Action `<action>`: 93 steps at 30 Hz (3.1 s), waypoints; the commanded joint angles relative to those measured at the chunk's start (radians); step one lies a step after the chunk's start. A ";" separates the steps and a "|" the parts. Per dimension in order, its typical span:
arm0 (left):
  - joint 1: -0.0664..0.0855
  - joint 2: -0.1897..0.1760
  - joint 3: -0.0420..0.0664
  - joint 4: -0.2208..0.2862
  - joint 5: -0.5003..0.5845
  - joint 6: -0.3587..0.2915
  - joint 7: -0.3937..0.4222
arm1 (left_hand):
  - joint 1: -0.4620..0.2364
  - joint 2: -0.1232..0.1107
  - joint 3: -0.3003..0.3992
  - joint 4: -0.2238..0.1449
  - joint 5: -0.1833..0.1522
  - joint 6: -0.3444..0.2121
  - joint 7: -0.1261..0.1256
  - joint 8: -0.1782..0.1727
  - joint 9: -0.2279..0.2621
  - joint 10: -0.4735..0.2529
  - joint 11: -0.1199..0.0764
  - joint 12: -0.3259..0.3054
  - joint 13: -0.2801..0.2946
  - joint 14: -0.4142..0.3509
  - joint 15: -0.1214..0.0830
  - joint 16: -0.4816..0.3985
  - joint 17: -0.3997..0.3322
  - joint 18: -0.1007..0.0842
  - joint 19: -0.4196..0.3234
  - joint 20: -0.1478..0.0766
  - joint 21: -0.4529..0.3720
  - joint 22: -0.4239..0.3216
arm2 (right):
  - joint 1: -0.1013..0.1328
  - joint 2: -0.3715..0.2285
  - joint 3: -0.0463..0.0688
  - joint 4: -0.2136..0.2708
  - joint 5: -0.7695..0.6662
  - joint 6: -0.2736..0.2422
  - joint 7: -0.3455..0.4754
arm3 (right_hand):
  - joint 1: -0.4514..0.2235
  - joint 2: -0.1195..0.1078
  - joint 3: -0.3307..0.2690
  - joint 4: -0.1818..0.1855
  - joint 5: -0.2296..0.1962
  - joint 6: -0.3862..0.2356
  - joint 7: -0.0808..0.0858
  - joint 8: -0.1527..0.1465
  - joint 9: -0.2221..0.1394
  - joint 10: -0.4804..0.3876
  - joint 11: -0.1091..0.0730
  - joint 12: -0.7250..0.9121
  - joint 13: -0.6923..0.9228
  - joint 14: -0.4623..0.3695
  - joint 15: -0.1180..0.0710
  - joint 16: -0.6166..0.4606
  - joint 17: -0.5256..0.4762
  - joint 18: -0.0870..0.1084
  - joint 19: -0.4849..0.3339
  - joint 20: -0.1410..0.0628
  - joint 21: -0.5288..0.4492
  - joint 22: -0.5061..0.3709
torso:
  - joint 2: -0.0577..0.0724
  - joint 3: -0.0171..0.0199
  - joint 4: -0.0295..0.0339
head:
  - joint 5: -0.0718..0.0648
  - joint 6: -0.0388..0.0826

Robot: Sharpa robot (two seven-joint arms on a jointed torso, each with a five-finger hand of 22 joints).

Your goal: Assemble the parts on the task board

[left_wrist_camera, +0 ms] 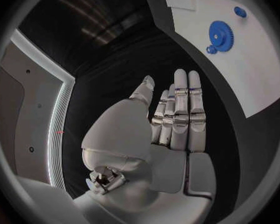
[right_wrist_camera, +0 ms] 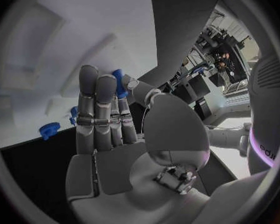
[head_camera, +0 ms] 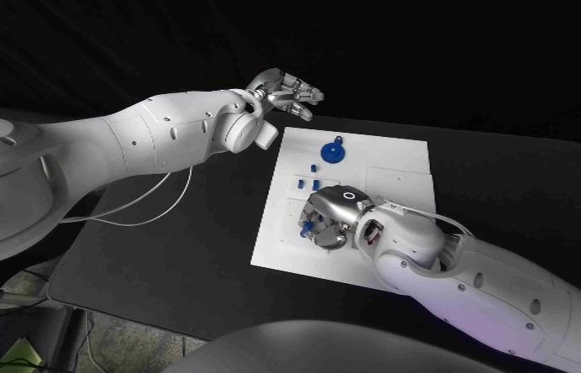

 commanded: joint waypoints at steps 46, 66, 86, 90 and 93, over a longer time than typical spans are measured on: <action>0.001 -0.001 0.001 0.000 -0.006 0.006 0.004 | 0.005 0.005 -0.006 -0.001 -0.003 -0.007 -0.002 0.002 0.001 -0.004 0.000 0.000 0.000 -0.004 0.001 -0.002 -0.001 -0.016 0.006 0.003 0.007 -0.002 | -0.007 -0.005 -0.023 0.015 0.066 -0.116 0.034 | 0.037 -0.067 -0.423 0.067 0.137 -0.172 0.021 0.004 -0.037 -0.327 0.089 0.015 -0.004 -0.053 0.058 0.001 -0.027 0.070 0.005 0.055 -0.075 -0.022 | 0.000 0.0017 -0.0012 | -0.001 -0.001; -0.001 -0.007 0.000 0.000 -0.006 0.007 0.004 | 0.005 0.005 -0.006 -0.001 -0.003 -0.007 -0.002 0.002 0.001 -0.004 0.000 0.000 0.000 -0.004 0.001 -0.002 -0.001 -0.016 0.006 0.003 0.007 -0.002 | -0.011 -0.144 0.089 0.108 0.338 -0.265 0.050 | 0.076 -0.028 -0.502 0.155 0.167 -0.129 0.019 0.006 -0.031 -0.095 0.007 0.231 0.023 -0.071 0.013 0.017 -0.078 0.034 0.019 0.023 -0.125 -0.028 | -0.004 0.0017 -0.0030 | -0.028 0.017; -0.030 -0.025 -0.003 -0.005 0.001 0.009 0.030 | 0.004 0.003 -0.007 -0.002 -0.003 -0.016 0.001 0.002 0.001 -0.003 0.001 0.000 0.000 -0.004 0.002 -0.002 -0.001 -0.016 0.007 0.003 0.006 -0.003 | 0.011 -0.404 0.211 0.094 0.702 0.182 -0.205 | -0.044 0.051 -0.502 0.148 0.155 -0.079 -0.079 0.048 0.687 -0.158 -0.081 0.840 0.776 -0.025 -0.051 0.165 0.215 -0.040 0.039 -0.050 -0.025 -0.031 | -0.035 0.0035 -0.0270 | -0.109 0.031; -0.037 -0.030 -0.003 -0.007 0.012 0.012 0.036 | 0.004 0.003 -0.007 -0.002 -0.003 -0.016 0.001 0.002 0.001 -0.003 0.001 0.000 0.000 -0.004 0.002 -0.002 -0.001 -0.016 0.007 0.003 0.006 -0.003 | 0.012 -0.425 0.212 0.089 0.702 0.263 -0.308 | -0.103 -0.002 -0.365 0.194 0.087 -0.073 -0.075 0.006 0.782 -0.148 -0.080 0.861 0.862 -0.019 -0.049 0.179 0.289 -0.039 0.037 -0.050 -0.005 -0.025 | -0.041 0.0041 -0.0303 | -0.117 0.028; -0.041 -0.031 -0.003 -0.007 0.016 0.013 0.040 | 0.002 0.003 -0.007 -0.004 -0.003 -0.017 0.001 0.003 0.002 -0.003 0.001 0.000 0.000 -0.004 0.002 -0.002 -0.001 -0.016 0.006 0.004 0.006 -0.004 | 0.012 -0.432 0.212 0.087 0.703 0.289 -0.356 | -0.124 -0.015 -0.347 0.212 0.072 -0.092 -0.068 0.004 0.771 -0.137 -0.074 0.861 0.893 -0.012 -0.046 0.196 0.334 -0.035 0.037 -0.048 0.007 -0.017 | -0.044 0.0042 -0.0301 | -0.126 0.027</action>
